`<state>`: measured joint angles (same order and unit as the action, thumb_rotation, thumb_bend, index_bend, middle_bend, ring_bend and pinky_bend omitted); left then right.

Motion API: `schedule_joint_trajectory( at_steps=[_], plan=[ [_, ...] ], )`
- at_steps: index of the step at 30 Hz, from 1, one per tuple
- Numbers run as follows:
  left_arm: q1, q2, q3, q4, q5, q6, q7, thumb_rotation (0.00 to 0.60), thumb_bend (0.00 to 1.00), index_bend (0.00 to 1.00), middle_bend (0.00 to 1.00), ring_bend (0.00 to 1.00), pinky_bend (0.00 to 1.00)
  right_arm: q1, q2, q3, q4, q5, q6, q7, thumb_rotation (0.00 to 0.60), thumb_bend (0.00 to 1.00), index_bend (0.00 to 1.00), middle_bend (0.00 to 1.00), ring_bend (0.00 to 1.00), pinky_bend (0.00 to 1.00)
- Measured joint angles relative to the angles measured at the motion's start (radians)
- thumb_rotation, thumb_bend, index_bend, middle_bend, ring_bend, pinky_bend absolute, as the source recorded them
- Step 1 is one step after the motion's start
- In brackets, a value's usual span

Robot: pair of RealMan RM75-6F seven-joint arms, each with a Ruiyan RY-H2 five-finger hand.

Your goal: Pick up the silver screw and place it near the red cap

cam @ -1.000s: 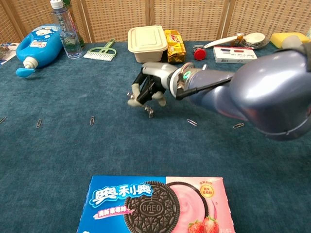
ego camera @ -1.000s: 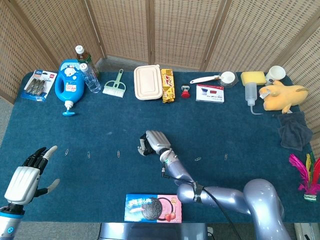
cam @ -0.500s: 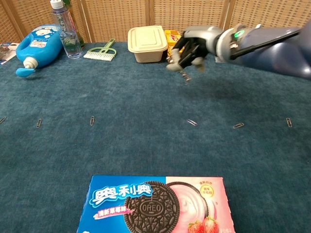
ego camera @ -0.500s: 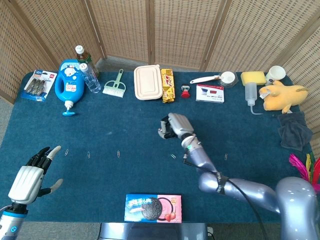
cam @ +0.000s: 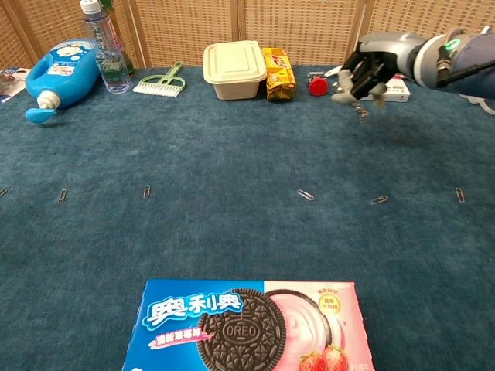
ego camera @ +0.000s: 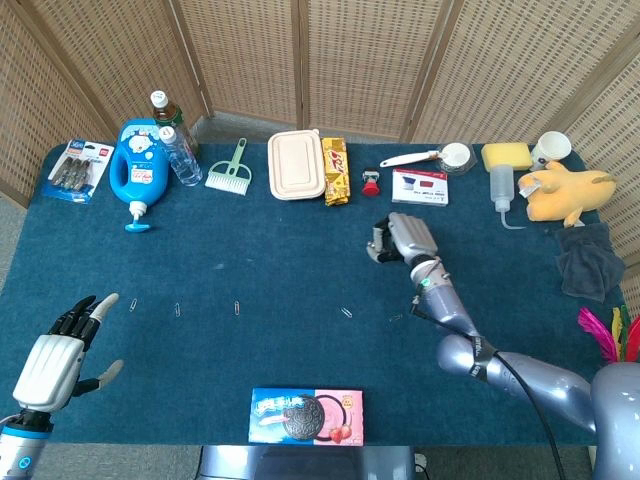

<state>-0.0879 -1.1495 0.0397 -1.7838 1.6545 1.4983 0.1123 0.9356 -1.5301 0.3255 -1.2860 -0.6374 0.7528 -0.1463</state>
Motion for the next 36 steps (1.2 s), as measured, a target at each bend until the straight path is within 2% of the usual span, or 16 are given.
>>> schedule_joint_trajectory(
  at_steps=[6,9,14,17,22,26,29,36],
  plan=[
    [-0.005,0.001,-0.001,-0.011,0.001,-0.008,0.013,0.6,0.42,0.0,0.18,0.09,0.18,-0.018,0.016,-0.018,0.054,0.005,-0.018,0.001,0.6,0.43,0.48,0.84,0.89,0.65],
    [-0.007,0.0,-0.003,-0.018,0.005,-0.009,0.021,0.6,0.42,0.0,0.18,0.09,0.18,-0.023,0.02,-0.02,0.065,-0.008,-0.02,0.009,0.6,0.43,0.39,0.81,0.87,0.65],
    [-0.005,0.002,-0.001,-0.025,0.007,-0.007,0.03,0.6,0.42,0.0,0.18,0.09,0.18,-0.03,0.033,-0.031,0.076,-0.027,-0.027,0.004,0.6,0.43,0.13,0.69,0.83,0.64],
    [-0.005,0.004,-0.002,-0.027,0.008,-0.006,0.031,0.6,0.42,0.0,0.18,0.09,0.18,-0.038,0.04,-0.037,0.076,-0.042,-0.023,0.005,0.572,0.4,0.03,0.67,0.82,0.63],
    [-0.006,0.007,-0.002,-0.033,0.013,-0.004,0.034,0.6,0.42,0.0,0.18,0.09,0.18,-0.048,0.049,-0.04,0.069,-0.061,-0.021,0.013,0.467,0.36,0.0,0.62,0.79,0.62],
    [-0.006,0.005,-0.003,-0.033,0.012,-0.004,0.037,0.6,0.42,0.0,0.18,0.09,0.18,-0.053,0.056,-0.041,0.064,-0.067,-0.028,0.018,0.377,0.34,0.0,0.53,0.71,0.58],
    [-0.005,0.006,-0.003,-0.033,0.011,-0.003,0.038,0.6,0.42,0.0,0.18,0.09,0.18,-0.057,0.063,-0.041,0.059,-0.073,-0.035,0.027,0.357,0.33,0.0,0.5,0.66,0.55],
    [-0.003,0.009,-0.003,-0.032,0.013,0.001,0.035,0.6,0.42,0.0,0.18,0.09,0.18,-0.067,0.079,-0.041,0.049,-0.089,-0.04,0.04,0.356,0.33,0.0,0.49,0.58,0.53]
  ],
)
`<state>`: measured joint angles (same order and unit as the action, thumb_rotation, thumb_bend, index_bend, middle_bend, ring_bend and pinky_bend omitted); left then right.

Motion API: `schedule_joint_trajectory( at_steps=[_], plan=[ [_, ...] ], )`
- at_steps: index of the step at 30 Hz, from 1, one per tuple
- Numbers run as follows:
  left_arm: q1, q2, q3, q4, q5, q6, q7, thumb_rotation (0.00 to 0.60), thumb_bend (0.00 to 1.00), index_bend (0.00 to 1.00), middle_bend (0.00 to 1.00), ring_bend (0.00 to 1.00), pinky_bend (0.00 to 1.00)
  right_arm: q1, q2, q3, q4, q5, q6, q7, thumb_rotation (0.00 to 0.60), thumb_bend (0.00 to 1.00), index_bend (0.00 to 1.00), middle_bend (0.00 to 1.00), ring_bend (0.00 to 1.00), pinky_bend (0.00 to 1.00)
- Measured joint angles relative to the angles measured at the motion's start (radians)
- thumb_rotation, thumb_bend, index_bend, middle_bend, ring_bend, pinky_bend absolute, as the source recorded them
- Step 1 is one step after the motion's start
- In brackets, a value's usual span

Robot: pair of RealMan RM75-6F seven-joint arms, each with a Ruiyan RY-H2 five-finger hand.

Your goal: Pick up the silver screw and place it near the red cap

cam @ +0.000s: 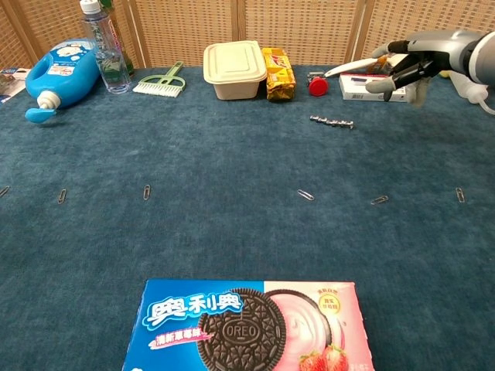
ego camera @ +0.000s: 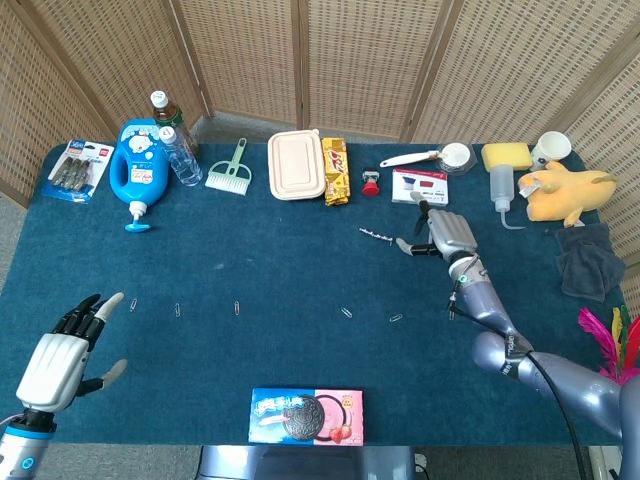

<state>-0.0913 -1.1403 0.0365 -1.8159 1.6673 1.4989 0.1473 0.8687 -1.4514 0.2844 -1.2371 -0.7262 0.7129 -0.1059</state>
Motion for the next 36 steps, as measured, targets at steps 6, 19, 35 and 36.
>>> schedule_joint_trajectory(
  at_steps=[6,19,35,36],
  plan=[
    [0.002,0.002,0.0,0.004,-0.002,0.003,-0.004,0.6,0.42,0.0,0.18,0.09,0.18,-0.023,0.014,0.007,-0.021,-0.024,0.025,0.03,0.361,0.33,0.0,0.44,0.53,0.52],
    [0.008,0.008,0.002,0.019,-0.014,0.001,-0.017,0.6,0.42,0.04,0.18,0.09,0.18,-0.135,0.05,0.009,-0.136,-0.184,0.23,0.117,0.395,0.33,0.0,0.35,0.44,0.48],
    [0.027,0.006,0.014,0.047,-0.002,0.029,-0.052,0.6,0.42,0.12,0.18,0.1,0.18,-0.345,0.082,-0.113,-0.33,-0.358,0.594,-0.04,0.427,0.33,0.0,0.3,0.4,0.48],
    [0.029,0.006,0.015,0.048,0.001,0.034,-0.054,0.6,0.42,0.13,0.18,0.1,0.18,-0.365,0.083,-0.123,-0.347,-0.368,0.62,-0.046,0.427,0.33,0.0,0.3,0.4,0.48]
  ],
)
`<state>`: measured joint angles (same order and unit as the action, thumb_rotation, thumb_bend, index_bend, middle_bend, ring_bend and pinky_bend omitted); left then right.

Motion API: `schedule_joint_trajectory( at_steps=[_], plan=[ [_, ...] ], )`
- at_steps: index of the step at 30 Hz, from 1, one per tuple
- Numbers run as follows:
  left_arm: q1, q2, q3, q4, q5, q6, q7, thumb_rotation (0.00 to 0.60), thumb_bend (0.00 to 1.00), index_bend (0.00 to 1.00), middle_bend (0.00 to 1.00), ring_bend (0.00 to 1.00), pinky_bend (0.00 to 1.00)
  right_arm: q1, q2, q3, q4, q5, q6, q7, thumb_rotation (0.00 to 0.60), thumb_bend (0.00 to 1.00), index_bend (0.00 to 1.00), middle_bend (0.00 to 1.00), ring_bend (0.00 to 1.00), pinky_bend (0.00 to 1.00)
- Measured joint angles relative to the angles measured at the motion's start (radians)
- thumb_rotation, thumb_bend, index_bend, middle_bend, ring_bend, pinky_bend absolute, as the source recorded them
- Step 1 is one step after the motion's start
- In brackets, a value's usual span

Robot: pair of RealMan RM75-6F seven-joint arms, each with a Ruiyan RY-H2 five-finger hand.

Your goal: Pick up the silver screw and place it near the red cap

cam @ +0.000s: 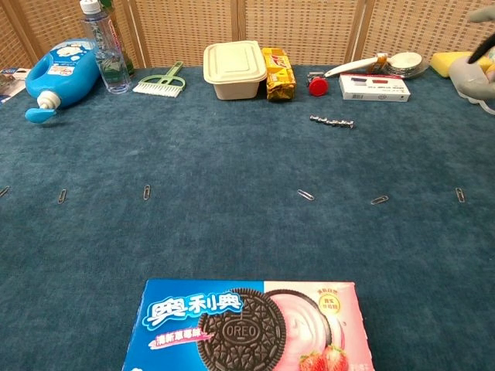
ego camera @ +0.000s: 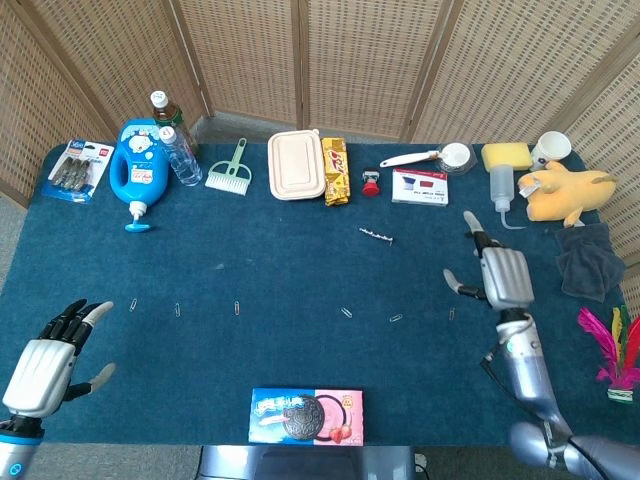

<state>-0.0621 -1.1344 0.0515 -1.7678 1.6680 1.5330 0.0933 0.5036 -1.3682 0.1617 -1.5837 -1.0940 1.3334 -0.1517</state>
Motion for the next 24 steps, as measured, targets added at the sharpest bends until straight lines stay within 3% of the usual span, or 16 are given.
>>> schedule_joint_trajectory(
  at_steps=[12,24],
  plan=[
    [0.041,-0.023,0.032,0.032,0.026,0.039,-0.02,0.6,0.42,0.13,0.18,0.1,0.18,-0.181,0.029,-0.126,-0.125,-0.104,0.172,-0.078,0.427,0.33,0.0,0.28,0.4,0.48],
    [0.045,-0.028,0.034,0.032,0.05,0.049,-0.029,0.6,0.42,0.13,0.18,0.1,0.18,-0.276,0.038,-0.158,-0.139,-0.163,0.243,-0.093,0.427,0.33,0.0,0.27,0.4,0.48]
  ],
)
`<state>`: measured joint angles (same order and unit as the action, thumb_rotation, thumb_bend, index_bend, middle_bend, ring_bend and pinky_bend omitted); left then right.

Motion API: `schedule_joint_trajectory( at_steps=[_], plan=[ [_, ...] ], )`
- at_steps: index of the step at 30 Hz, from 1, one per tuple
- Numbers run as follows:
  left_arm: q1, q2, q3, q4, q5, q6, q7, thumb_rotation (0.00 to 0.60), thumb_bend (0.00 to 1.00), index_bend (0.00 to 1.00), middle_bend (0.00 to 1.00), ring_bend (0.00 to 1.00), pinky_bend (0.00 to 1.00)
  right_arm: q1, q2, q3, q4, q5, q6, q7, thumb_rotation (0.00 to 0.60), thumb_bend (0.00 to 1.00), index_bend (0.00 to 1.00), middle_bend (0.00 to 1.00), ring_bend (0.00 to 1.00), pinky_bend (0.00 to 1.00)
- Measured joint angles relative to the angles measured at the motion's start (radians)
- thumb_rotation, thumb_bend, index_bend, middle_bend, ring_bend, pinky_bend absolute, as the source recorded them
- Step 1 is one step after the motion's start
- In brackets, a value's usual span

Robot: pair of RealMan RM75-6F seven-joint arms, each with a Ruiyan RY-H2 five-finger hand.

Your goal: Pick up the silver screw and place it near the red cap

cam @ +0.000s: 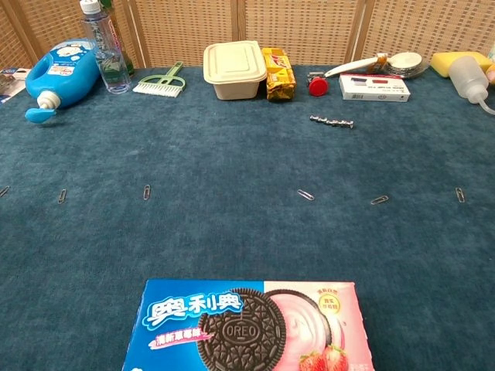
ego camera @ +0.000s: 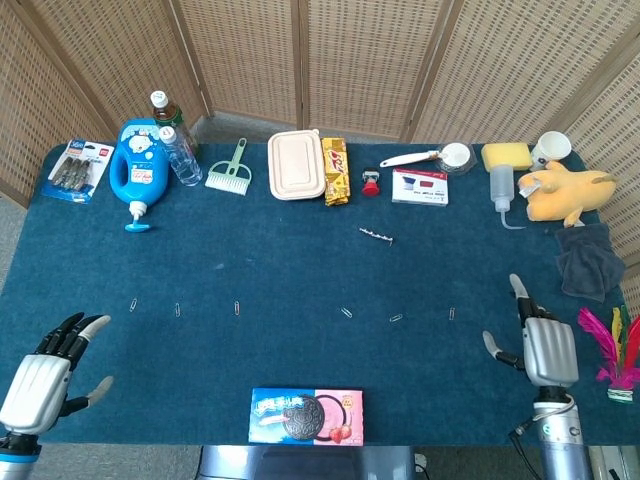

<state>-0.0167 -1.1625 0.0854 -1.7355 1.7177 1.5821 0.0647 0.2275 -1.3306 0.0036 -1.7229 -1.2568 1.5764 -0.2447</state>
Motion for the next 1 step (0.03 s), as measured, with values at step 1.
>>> schedule_joint_trajectory(
  at_steps=[1],
  plan=[
    [0.0,0.0,0.0,0.0,-0.001,0.0,0.0,0.6,0.42,0.13,0.18,0.1,0.18,-0.005,0.001,0.0,-0.001,-0.001,0.0,0.002,0.427,0.33,0.0,0.27,0.4,0.48]
  ],
)
